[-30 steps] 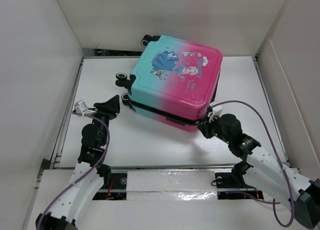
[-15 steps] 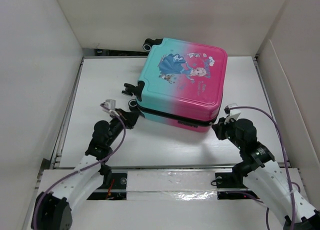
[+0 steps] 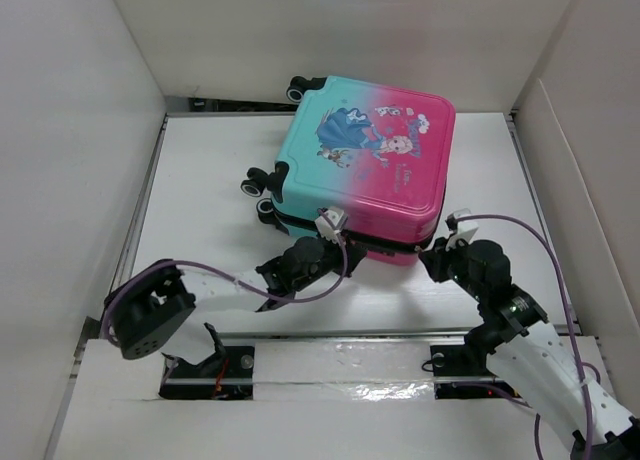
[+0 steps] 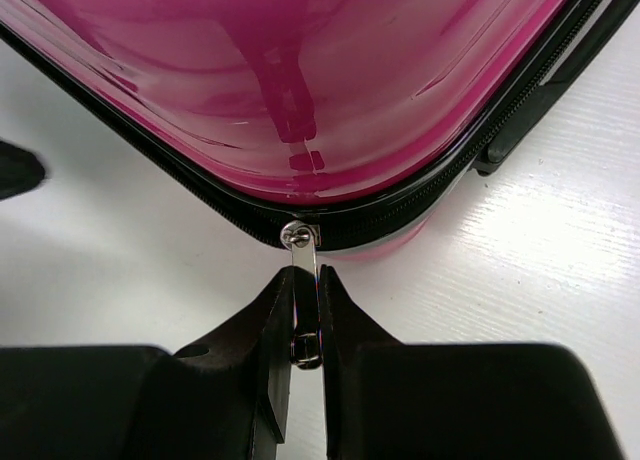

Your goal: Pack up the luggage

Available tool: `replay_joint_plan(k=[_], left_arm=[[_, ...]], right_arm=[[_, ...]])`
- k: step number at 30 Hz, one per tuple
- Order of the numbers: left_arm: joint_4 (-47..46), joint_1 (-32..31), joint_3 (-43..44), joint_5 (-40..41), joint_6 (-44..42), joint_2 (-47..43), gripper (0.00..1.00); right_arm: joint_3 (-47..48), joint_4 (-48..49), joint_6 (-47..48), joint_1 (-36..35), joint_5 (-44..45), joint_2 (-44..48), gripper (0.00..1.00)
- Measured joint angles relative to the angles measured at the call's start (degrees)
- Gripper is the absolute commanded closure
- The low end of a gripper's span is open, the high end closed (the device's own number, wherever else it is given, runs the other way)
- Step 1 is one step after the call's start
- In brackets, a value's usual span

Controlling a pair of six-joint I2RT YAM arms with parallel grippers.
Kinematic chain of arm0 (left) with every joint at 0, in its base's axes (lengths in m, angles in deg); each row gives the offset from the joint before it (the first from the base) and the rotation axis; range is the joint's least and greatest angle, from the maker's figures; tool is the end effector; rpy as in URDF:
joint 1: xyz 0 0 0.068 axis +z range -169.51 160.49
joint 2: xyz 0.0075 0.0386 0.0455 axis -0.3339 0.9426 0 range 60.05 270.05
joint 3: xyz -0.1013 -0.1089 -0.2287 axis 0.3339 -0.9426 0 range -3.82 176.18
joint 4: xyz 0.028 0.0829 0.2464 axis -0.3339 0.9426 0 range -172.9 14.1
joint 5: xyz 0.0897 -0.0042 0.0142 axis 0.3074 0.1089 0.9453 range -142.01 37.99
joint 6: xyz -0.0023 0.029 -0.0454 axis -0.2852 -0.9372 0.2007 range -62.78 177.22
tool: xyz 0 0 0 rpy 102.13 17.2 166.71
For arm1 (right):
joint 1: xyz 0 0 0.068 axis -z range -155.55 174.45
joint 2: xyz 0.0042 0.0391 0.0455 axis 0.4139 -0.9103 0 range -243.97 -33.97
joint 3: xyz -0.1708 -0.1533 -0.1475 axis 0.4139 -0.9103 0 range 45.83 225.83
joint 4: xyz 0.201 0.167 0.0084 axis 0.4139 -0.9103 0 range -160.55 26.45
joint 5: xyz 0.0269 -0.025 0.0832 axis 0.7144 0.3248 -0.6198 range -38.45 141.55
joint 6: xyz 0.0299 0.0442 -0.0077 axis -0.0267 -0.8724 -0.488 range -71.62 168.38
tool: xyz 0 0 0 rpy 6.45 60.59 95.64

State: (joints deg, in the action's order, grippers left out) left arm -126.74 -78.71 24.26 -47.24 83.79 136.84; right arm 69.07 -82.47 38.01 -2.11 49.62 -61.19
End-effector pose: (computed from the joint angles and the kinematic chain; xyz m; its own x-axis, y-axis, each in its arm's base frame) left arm 0.1436 -0.2352 0.2167 -0.4028 -0.1948 -0.8943 0.7082 0.5527 -0.4394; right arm 0.1201 0.0613 0.2345 -0.4277 -0.0127 -0.9038 -0.4042 0.8970 0.1787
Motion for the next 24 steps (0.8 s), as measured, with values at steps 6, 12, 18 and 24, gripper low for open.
replay_joint_plan(k=[6,12,18,24], left_arm=[[-1.90,-0.24,10.82,0.68,-0.24,12.41,1.00],[-2.54,-0.83,15.10,0.55,-0.66,17.25,1.00],[-1.79,-1.11,18.36,-0.42,-0.61,20.09,1.00],[-1.68,-1.33,19.43,-0.57,-0.44,21.00,1.00]], right_arm=[[-0.72,0.13,0.13,-0.63,-0.57,1.27,1.00],[-0.72,1.51,0.68,-5.55,0.79,-0.20,1.00],[-0.72,1.38,0.68,-12.90,10.88,0.02,1.00],[-1.64,13.11,-2.27,-18.78,16.28,-11.10,1.00]])
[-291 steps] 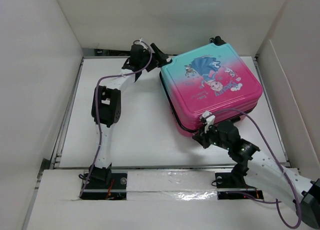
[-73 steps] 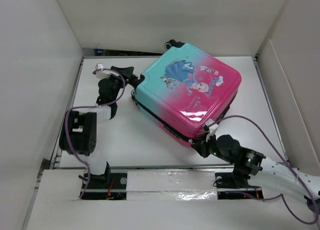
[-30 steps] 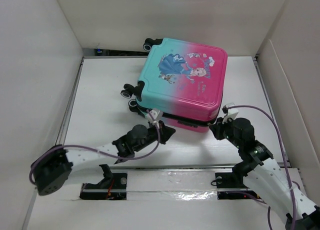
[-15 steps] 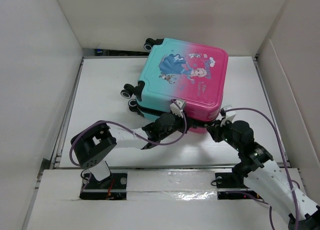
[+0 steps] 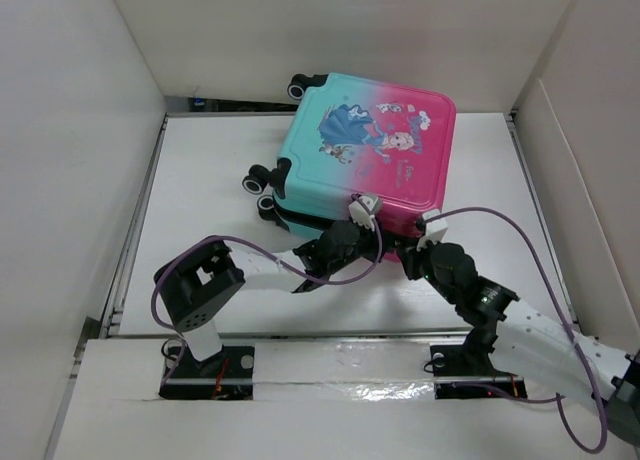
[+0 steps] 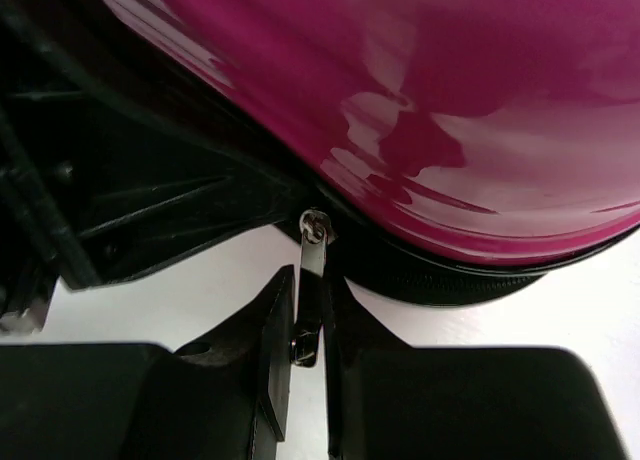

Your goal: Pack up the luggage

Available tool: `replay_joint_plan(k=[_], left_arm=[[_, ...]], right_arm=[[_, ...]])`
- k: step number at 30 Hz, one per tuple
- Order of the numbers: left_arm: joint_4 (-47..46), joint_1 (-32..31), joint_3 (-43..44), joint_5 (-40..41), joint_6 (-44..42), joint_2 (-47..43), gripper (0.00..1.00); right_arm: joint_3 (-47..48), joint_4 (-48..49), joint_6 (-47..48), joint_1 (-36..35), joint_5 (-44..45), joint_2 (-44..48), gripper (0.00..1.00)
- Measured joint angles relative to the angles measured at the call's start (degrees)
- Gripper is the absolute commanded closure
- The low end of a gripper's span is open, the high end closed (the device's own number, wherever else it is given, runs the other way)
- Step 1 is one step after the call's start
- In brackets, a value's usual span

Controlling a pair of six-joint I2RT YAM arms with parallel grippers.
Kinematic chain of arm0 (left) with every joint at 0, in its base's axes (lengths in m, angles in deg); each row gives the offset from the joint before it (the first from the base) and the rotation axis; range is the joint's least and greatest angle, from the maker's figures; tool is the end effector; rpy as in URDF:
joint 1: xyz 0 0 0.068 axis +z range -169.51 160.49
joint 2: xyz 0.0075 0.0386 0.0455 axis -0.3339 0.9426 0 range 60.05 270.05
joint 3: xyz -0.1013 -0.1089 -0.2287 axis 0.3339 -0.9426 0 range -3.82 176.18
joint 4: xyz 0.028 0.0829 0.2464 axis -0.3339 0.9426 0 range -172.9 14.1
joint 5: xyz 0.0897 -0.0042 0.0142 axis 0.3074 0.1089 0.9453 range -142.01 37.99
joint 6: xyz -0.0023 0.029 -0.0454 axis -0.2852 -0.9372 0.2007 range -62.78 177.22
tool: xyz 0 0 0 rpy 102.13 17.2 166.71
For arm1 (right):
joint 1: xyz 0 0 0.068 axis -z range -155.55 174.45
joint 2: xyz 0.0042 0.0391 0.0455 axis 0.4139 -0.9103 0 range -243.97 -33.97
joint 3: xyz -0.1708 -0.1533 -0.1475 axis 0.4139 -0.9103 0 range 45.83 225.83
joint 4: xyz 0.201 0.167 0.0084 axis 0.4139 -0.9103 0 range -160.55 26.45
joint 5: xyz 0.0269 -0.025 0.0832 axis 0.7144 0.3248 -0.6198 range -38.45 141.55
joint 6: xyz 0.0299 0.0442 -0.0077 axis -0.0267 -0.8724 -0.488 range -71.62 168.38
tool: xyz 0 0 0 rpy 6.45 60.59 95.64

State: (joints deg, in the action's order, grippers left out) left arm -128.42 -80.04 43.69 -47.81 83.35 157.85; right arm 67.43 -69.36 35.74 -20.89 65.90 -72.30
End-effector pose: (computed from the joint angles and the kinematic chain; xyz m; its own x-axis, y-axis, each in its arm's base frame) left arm 0.1831 -0.3188 0.2158 -0.4033 -0.1791 -0.8974 0.7293 0.5295 -0.4334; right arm 0.1224 0.1111 0.2226 -0.3784 -0.0813 -0.9221 -0.4564 0.8830 0.1094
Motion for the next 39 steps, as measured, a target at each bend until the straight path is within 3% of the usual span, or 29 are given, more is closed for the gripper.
replay_joint_plan(k=[1,4,5,8,11,20,25,27,32,39], left_arm=[[0.39,0.26,-0.13,0.50,0.02,-0.33,1.00],[2.10,1.31,-1.90,1.77,0.04,-2.95,0.72],[2.25,1.70,-3.37,1.75,0.66,-5.16,0.58],[6.01,2.56,-8.66,1.31,2.21,-15.69,0.40],[11.54,7.08,-11.52,1.11,4.72,-26.75,0.34],[25.64,31.30,-11.56,5.11,12.39,-42.91,0.25],[28.22,48.11,-11.23,2.97,14.78,-42.75,0.24],[27.32,51.36,-11.15,0.70,15.89,-40.63,0.23],[23.89,52.98,-8.92,-6.34,18.62,-30.51,0.24],[22.38,51.91,-5.60,-10.29,19.56,-25.22,0.25]], right_arm=[[0.00,1.95,-0.52,-0.55,1.40,-2.12,1.00],[0.00,7.69,-1.81,-1.90,3.52,-5.84,1.00],[-0.02,7.89,-2.19,-2.43,3.78,-5.60,1.00],[-0.90,6.86,-2.60,-3.06,2.62,-0.81,1.00],[-1.99,4.13,-2.64,-1.36,-0.13,5.03,1.00],[-2.99,3.72,-2.36,1.14,-5.97,5.92,1.00],[-2.99,3.69,-1.53,1.14,-6.12,6.19,1.00],[-2.99,3.61,-1.03,1.14,-6.45,6.38,1.00],[-2.99,3.54,-0.33,1.14,-6.93,6.36,1.00],[-3.87,4.22,-0.20,1.16,-8.00,6.60,1.00]])
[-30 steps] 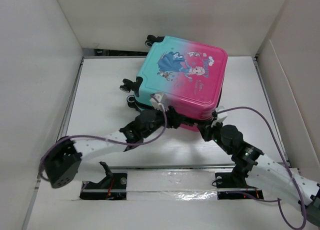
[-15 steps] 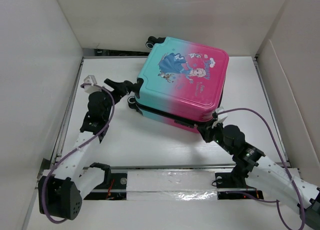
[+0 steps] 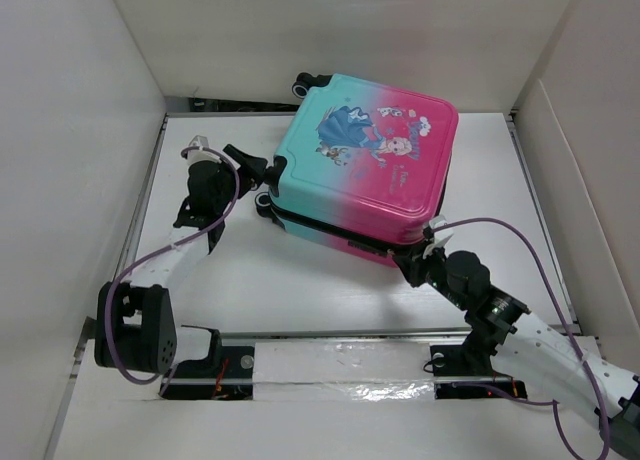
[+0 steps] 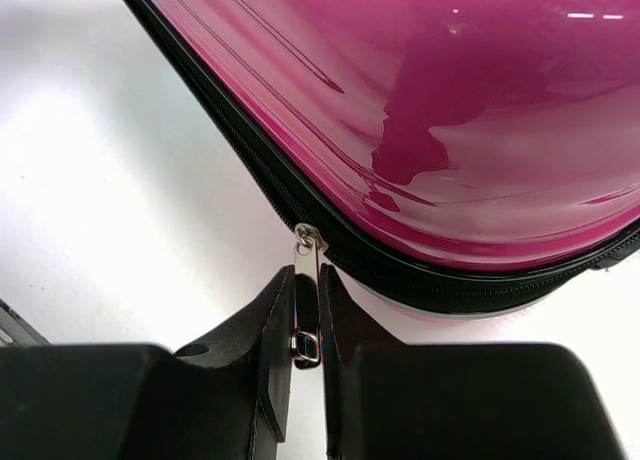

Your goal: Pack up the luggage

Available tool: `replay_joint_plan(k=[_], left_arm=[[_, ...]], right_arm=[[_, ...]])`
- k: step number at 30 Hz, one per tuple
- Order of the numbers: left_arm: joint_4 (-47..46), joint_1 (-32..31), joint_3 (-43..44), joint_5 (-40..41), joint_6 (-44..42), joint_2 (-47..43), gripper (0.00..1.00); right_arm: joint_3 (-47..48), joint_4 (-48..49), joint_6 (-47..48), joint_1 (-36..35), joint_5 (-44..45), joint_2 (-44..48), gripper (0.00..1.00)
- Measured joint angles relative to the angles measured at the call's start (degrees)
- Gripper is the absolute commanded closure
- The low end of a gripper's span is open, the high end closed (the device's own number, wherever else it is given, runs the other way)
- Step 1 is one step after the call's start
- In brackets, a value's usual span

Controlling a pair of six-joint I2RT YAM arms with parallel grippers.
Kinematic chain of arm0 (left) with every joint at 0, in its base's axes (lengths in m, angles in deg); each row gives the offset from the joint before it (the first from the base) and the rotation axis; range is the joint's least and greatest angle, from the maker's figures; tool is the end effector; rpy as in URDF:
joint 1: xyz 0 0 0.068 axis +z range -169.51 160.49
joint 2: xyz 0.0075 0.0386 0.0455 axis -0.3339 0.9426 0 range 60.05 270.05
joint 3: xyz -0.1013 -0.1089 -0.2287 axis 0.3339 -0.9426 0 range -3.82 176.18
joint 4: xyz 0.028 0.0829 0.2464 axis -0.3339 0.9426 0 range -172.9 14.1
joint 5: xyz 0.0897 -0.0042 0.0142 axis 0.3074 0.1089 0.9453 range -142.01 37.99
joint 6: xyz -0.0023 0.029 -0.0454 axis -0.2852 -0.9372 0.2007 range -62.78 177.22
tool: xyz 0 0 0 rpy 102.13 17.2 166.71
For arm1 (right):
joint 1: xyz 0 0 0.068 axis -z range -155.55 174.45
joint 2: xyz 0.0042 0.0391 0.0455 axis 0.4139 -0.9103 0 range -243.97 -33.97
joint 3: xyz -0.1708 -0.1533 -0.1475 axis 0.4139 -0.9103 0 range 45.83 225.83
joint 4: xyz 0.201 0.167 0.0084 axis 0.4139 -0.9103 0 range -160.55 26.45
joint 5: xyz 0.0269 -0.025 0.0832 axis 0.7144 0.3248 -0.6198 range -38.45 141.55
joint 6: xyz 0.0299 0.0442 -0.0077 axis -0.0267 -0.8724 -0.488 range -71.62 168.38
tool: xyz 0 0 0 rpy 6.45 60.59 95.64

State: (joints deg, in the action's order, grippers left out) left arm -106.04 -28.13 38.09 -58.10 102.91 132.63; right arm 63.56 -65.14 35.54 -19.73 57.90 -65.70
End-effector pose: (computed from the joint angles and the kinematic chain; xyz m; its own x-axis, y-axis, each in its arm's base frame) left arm 0.2870 -0.0474 0.2777 -0.2716 -0.6785 -0.6826 0.0840 0.6898 -0.7191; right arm 0.1126 0.1038 0.2219 -0.3248 -0.0076 -0.9458 -0.5580 0.8089 0.1851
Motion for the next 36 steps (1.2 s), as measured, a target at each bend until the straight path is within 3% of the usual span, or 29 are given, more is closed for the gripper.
replay_joint_plan(k=[9,12,13,14,16,25,32,36], left_arm=[[-6.64,0.07,1.75,-2.73,2.91,7.87,0.27],[-10.54,0.09,1.73,-3.72,4.26,10.03,0.37],[-12.11,0.13,1.73,-3.91,4.76,10.73,0.44],[-13.57,0.22,1.64,-4.39,5.16,11.23,0.72],[-16.81,0.24,0.92,-5.16,5.25,11.87,0.99],[-29.92,-1.22,-5.70,-3.10,4.61,11.37,1.00],[-31.65,-8.79,-6.73,13.42,-4.00,9.09,1.00],[-33.97,-11.80,-7.93,17.68,-7.23,7.80,1.00]], right_arm=[[-0.61,0.35,0.00,0.02,-0.61,0.98,1.00],[-0.68,0.31,0.00,0.02,-0.74,1.40,1.00],[-0.68,0.22,0.00,0.02,-0.74,1.55,1.00],[-0.70,0.09,-0.02,0.02,-0.79,1.75,1.00],[-0.72,-0.17,-0.02,0.02,-0.92,2.14,1.00],[-0.33,0.85,1.57,0.09,-2.82,-1.51,1.00],[7.56,6.82,4.57,-5.44,0.42,-21.86,1.00],[12.22,10.43,4.98,-7.72,1.16,-31.76,1.00]])
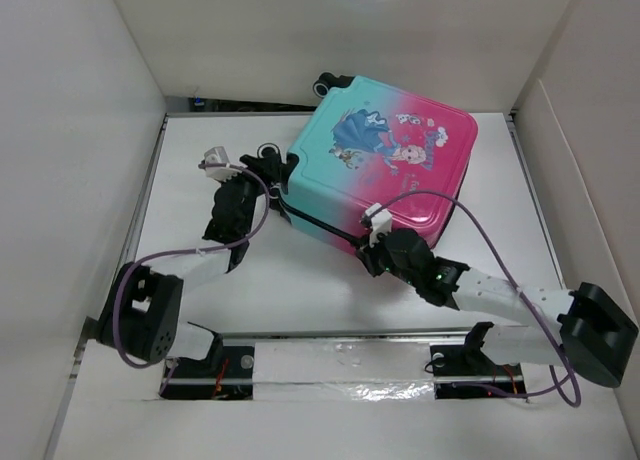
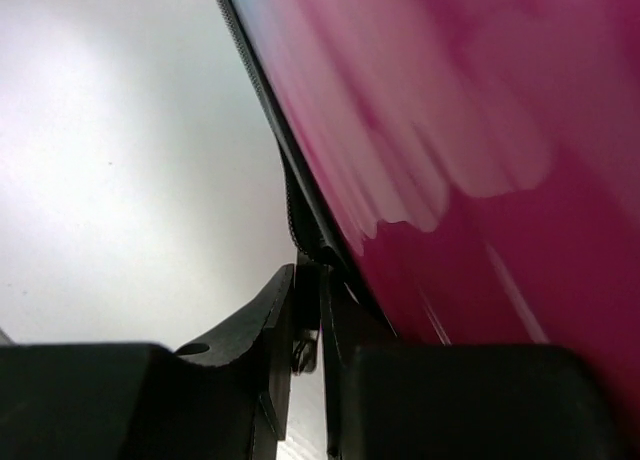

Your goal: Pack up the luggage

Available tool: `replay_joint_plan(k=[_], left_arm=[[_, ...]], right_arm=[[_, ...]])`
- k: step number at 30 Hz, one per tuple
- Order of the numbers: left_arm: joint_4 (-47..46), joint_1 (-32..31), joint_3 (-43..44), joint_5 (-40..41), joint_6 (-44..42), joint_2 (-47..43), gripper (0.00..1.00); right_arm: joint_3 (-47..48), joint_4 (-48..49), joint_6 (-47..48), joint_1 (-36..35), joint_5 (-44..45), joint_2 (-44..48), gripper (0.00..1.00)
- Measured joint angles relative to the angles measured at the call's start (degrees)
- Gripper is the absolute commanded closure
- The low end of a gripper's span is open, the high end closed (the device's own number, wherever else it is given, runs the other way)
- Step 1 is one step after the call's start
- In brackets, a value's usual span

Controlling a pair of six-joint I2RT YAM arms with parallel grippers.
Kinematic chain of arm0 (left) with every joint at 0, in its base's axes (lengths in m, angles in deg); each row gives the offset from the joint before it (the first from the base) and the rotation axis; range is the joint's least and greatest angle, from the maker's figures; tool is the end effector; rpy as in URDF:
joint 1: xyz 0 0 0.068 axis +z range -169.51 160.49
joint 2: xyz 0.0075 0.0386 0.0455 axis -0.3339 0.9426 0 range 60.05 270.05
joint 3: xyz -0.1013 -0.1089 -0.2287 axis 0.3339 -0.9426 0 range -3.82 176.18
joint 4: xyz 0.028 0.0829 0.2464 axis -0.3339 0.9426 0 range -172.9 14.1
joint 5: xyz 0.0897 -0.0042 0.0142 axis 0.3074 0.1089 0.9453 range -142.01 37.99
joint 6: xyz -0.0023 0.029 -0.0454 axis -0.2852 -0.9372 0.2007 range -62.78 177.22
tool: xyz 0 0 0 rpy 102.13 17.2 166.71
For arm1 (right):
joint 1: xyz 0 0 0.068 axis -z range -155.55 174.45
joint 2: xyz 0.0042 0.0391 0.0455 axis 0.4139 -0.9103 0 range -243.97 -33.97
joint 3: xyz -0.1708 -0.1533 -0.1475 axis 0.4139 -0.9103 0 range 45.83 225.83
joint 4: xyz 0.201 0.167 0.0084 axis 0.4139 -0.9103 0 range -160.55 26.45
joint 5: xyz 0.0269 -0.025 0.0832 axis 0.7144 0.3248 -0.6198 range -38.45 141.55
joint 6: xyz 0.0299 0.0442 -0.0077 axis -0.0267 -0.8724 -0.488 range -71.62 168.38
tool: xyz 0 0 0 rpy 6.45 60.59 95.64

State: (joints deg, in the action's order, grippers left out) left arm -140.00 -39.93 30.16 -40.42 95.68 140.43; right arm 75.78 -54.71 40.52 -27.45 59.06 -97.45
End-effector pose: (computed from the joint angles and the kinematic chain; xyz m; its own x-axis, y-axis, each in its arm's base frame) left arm 0.2792 -0.0964 0.2580 0.0387 -0.6646 -0.7462 0.2309 0.7325 -0.6404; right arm 0.1511 0.1850 0.2188 -0.3519 -0.2291 -0.9076 -0.6650 0.7435 0.0702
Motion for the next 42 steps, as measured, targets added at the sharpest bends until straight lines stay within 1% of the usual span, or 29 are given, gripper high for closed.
replay_joint_plan(k=[1,2,4,8,10,12,16,19,21,23,25,26,27,28,30,32,33,34,35,36,37,39,40,42], left_arm=[[-0.17,-0.87,-1.03,0.96,-0.46,-1.44,1.00],[0.13,-1.95,-2.47,0.11,-0.42,-3.23,1.00],[-0.52,-6.84,-5.31,-0.39,-0.87,-7.06,1.00],[-0.46,-9.01,-11.06,1.75,-2.16,-13.99,1.00],[0.63,-11.91,-14.43,-0.92,-0.94,-18.27,1.00],[3.17,-15.47,-17.03,-3.93,-0.61,-21.31,1.00],[9.33,-16.22,-19.12,-5.11,-0.48,-25.92,1.00],[11.93,-16.22,-19.15,-5.31,-0.50,-29.20,1.00],[13.31,-16.22,-19.02,-5.88,-0.55,-30.95,1.00],[14.71,-16.22,-18.73,-6.78,-0.72,-31.74,1.00],[15.96,-16.24,-18.62,-8.07,-1.03,-32.13,1.00],[16.50,-16.24,-18.62,-9.44,-1.14,-32.28,1.00],[17.11,-16.98,-18.62,-10.91,-1.42,-32.57,1.00],[17.22,-18.14,-18.58,-11.76,-1.86,-32.70,1.00],[19.19,-24.33,-17.44,-9.14,-4.20,-32.52,1.00],[22.10,-33.62,-14.97,-4.85,-6.84,-31.61,0.99],[23.67,-37.66,-13.35,-2.86,-7.89,-30.77,0.90],[24.81,-40.19,-11.82,-1.36,-8.72,-29.79,0.67],[25.53,-41.22,-10.62,-0.50,-9.49,-28.92,0.61],[26.12,-41.27,-9.84,0.02,-9.73,-28.22,0.58],[26.40,-40.52,-9.31,0.28,-9.81,-27.41,0.57],[27.26,-38.93,-8.22,0.39,-10.23,-25.07,0.59],[27.63,-38.32,-7.61,-0.09,-10.36,-23.50,0.63],[28.15,-38.32,-5.88,-0.66,-10.97,-19.30,0.68]], right_arm=[[1.33,0.61,0.33,-0.44,0.15,-2.45,1.00],[2.23,0.96,0.57,-0.72,0.11,-3.61,1.00],[3.43,0.76,1.40,-1.07,-0.11,-4.37,1.00],[3.50,-2.62,3.13,-1.03,-1.05,-2.49,1.00],[5.46,-2.80,3.61,-0.94,-3.17,-4.74,1.00],[9.79,-3.02,3.28,-1.86,-4.37,-9.27,1.00],[17.62,-1.68,2.91,-5.55,-1.81,-18.73,1.00],[18.27,0.09,3.72,-7.32,-0.04,-20.44,1.00],[14.95,1.92,4.09,-7.48,-0.13,-17.64,1.00],[8.87,3.50,4.00,-6.16,-1.99,-11.76,1.00],[1.46,2.45,3.63,-2.21,-5.60,-1.64,1.00],[-1.79,0.85,2.91,0.15,-6.73,4.37,1.00],[-4.76,-2.91,1.77,2.60,-7.80,10.97,1.00],[-7.04,-4.07,1.53,4.35,-7.87,16.70,1.00],[-9.99,-11.76,0.17,9.46,-7.89,28.52,1.00],[-11.23,-17.88,-1.07,13.88,-7.89,36.81,1.00],[-11.47,-20.31,-1.51,15.65,-7.58,39.56,1.00],[-11.52,-21.99,-1.79,16.92,-7.26,41.35,1.00],[-11.52,-22.80,-1.97,17.77,-7.21,42.01,1.00],[-11.52,-23.02,-2.12,18.40,-7.52,41.92,1.00],[-11.50,-22.84,-2.19,18.84,-8.02,41.20,1.00],[-11.23,-21.68,-2.14,19.30,-9.25,37.99,1.00],[-11.04,-20.87,-2.03,19.39,-9.64,36.22,1.00],[-10.88,-18.64,-2.01,19.34,-10.27,33.44,1.00]])
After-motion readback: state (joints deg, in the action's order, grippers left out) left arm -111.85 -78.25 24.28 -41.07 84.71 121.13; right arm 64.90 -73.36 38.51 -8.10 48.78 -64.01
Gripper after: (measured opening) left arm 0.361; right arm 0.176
